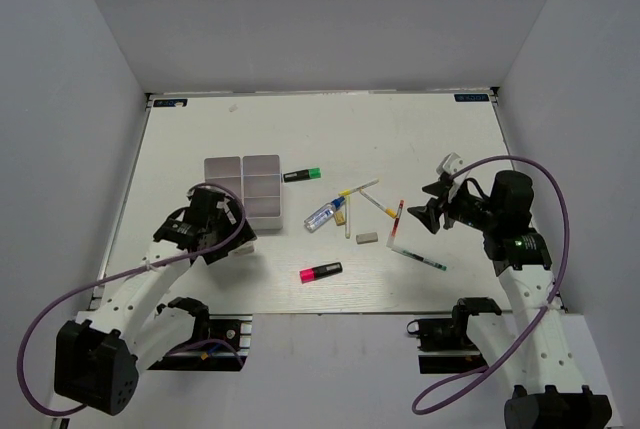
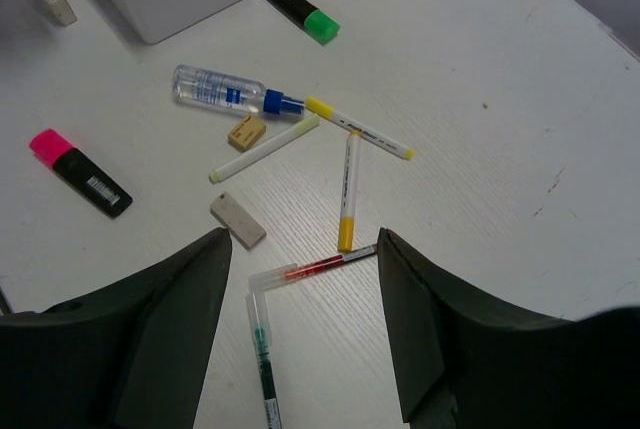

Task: Sort the stationery into containers
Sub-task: Grab a piece of stationery with the left arm

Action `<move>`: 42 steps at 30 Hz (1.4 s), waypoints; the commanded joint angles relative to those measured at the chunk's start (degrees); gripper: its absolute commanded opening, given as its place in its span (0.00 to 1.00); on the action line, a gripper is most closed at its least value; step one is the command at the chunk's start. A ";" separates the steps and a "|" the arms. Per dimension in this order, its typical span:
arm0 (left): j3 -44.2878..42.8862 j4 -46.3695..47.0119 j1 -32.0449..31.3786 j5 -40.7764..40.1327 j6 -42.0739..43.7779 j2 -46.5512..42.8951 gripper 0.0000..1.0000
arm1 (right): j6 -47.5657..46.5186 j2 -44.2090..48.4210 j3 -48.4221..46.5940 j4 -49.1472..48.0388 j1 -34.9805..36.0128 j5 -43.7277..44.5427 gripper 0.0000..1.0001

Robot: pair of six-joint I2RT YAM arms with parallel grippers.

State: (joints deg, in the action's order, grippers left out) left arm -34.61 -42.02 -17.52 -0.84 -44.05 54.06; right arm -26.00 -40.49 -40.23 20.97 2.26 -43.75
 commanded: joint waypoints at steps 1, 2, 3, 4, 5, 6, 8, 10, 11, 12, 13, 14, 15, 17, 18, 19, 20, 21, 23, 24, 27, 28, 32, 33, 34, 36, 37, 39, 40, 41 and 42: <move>0.60 3.52 -2.43 -8.28 -2.53 0.69 0.93 | -0.63 -0.20 1.64 -2.95 -0.24 -1.69 0.66; 0.60 4.22 -2.43 -10.13 -2.53 1.48 0.93 | -0.72 -0.20 1.82 -2.87 -0.41 -1.61 0.66; 0.60 4.92 -3.83 -10.14 -2.53 1.48 0.93 | -0.89 -0.03 1.99 -2.95 -0.24 -1.60 0.66; 1.29 5.54 -3.84 -10.14 -2.53 2.18 0.93 | -1.07 -0.03 2.43 -2.95 -0.33 -1.69 0.66; 2.00 7.20 -5.41 -10.14 -2.53 2.80 0.93 | -1.16 0.15 2.52 -2.78 -0.42 -1.52 0.66; 2.00 7.22 -5.94 -10.14 -2.53 2.80 0.93 | -1.42 0.24 2.52 -2.69 -0.24 -1.52 0.66; 2.00 7.83 -7.09 -12.07 -2.53 4.55 0.92 | -1.33 0.59 2.52 -2.43 -0.50 -1.69 0.66; 2.00 8.53 -8.58 -12.08 -2.53 6.57 0.89 | -1.33 1.11 2.35 -2.43 -0.42 -1.61 0.66; 2.00 9.40 -8.59 -12.08 -1.75 7.28 0.89 | -1.34 1.20 2.52 -2.17 -0.50 -1.60 0.66; 2.53 9.41 -10.06 -12.08 -1.74 8.15 0.87 | -1.34 1.29 2.35 -2.08 -0.42 -1.60 0.66; 2.53 9.41 -10.69 -12.08 -1.74 9.64 0.85 | -1.25 1.38 2.35 -2.08 -0.50 -1.60 0.66; 2.01 9.41 -11.22 -12.86 -1.74 9.66 0.85 | -1.33 1.38 2.35 -1.99 -0.68 -1.52 0.66; 2.00 9.41 -11.74 -13.57 -1.74 10.27 0.84 | -1.25 1.38 2.43 -2.07 -0.59 -1.52 0.66; 2.00 9.41 -12.63 -15.94 -1.74 10.27 0.84 | -1.42 1.20 2.43 -1.81 -0.77 -1.43 0.66; 2.00 8.89 -13.24 -16.82 -1.74 9.75 0.83 | -1.51 1.29 2.61 -1.90 -0.59 -1.52 0.66; 2.00 8.10 -13.77 -18.30 -1.74 9.75 0.83 | -1.68 1.38 2.70 -1.90 -0.68 -1.43 0.66; 1.39 7.40 -13.77 -19.19 -2.87 9.75 0.83 | -1.69 1.20 2.79 -1.90 -0.68 -1.43 0.66; 1.39 5.91 -14.29 -19.98 -2.88 9.75 0.83 | -1.77 1.20 2.79 -1.90 -0.68 -1.43 0.66; 0.87 5.19 -14.91 -21.83 -3.50 9.05 0.84 | -1.69 1.12 2.87 -1.81 -0.85 -1.52 0.66; 0.86 3.54 -14.91 -22.36 -4.28 9.04 0.84 | -1.69 1.29 2.87 -1.81 -0.77 -1.69 0.66; 0.86 1.16 -15.53 -24.29 -4.90 8.25 0.87 | -1.77 1.38 2.79 -1.99 -0.77 -2.13 0.66; 0.16 0.54 -15.53 -25.08 -4.90 8.25 0.88 | -1.60 1.20 2.87 -1.90 -0.77 -2.13 0.66; 0.16 2.90 -16.05 -25.09 -4.91 10.09 0.88 | -1.51 1.11 2.79 -2.16 -0.86 -2.57 0.66; 0.16 3.52 -16.06 -25.09 -4.90 11.23 0.88 | -1.42 1.20 2.79 -1.90 -0.94 -2.48 0.66; 0.16 4.22 -16.06 -25.09 -4.38 12.02 0.88 | -1.60 1.29 2.87 -1.90 -0.94 -2.48 0.66; -0.37 4.23 -16.58 -25.09 -4.38 13.60 0.88 | -1.86 1.46 2.96 -1.63 -0.94 -2.31 0.66; -0.37 4.23 -16.58 -25.09 -4.38 14.83 0.88 | -1.95 1.55 3.05 -1.55 -0.77 -2.22 0.66; -0.37 4.84 -17.11 -25.70 -3.85 14.84 0.88 | -2.04 1.82 3.14 -1.37 -0.94 -2.39 0.66; -0.37 5.54 -17.11 -25.70 -3.85 14.84 0.88 | -2.13 1.64 3.22 -1.37 -0.86 -2.40 0.66; -0.37 5.55 -17.11 -26.31 -3.85 14.84 0.88 | -2.30 1.82 3.23 -1.37 -1.03 -2.40 0.66; -0.37 6.07 -17.11 -26.84 -3.85 14.84 0.88 | -2.21 1.73 3.23 -1.46 -1.03 -2.48 0.66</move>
State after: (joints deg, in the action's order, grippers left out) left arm -33.19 -37.89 -34.26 -24.95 -48.25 69.60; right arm -27.55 -39.64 -37.58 20.43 1.54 -45.01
